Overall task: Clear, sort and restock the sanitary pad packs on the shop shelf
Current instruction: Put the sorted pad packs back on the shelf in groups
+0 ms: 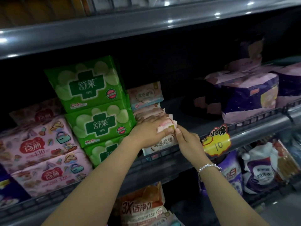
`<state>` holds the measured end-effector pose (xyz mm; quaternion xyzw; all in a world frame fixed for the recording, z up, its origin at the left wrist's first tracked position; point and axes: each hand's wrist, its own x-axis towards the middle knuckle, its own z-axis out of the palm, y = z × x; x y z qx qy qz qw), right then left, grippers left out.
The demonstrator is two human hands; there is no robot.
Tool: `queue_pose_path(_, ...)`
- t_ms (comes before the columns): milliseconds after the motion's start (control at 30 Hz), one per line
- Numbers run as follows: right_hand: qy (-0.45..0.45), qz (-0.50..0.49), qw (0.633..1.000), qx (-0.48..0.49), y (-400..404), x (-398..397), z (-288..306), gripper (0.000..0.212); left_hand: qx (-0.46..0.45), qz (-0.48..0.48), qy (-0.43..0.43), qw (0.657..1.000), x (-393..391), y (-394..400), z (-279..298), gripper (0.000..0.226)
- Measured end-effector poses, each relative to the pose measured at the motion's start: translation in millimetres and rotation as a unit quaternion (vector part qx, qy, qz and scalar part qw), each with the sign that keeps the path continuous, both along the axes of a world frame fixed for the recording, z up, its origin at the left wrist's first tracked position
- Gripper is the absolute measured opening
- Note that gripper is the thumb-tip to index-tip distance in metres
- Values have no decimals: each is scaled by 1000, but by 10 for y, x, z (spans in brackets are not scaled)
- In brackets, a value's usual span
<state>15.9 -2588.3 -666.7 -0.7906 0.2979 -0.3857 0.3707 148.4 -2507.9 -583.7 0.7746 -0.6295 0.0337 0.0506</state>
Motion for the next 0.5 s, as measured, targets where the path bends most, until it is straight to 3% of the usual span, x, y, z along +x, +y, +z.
queue_pose_path(200, 17, 11, 997, 70, -30, -4, 59, 43, 50, 16, 26, 998, 16, -2, 90, 66)
queue_pose_path(367, -166, -53, 976, 129, 18, -25, 103, 40, 12, 51, 45, 998, -61, -315, 173, 63)
queue_pose_path(500, -135, -82, 986, 63, -75, -18, 19, 41, 76, 88, 39, 993, -52, -624, 173, 60)
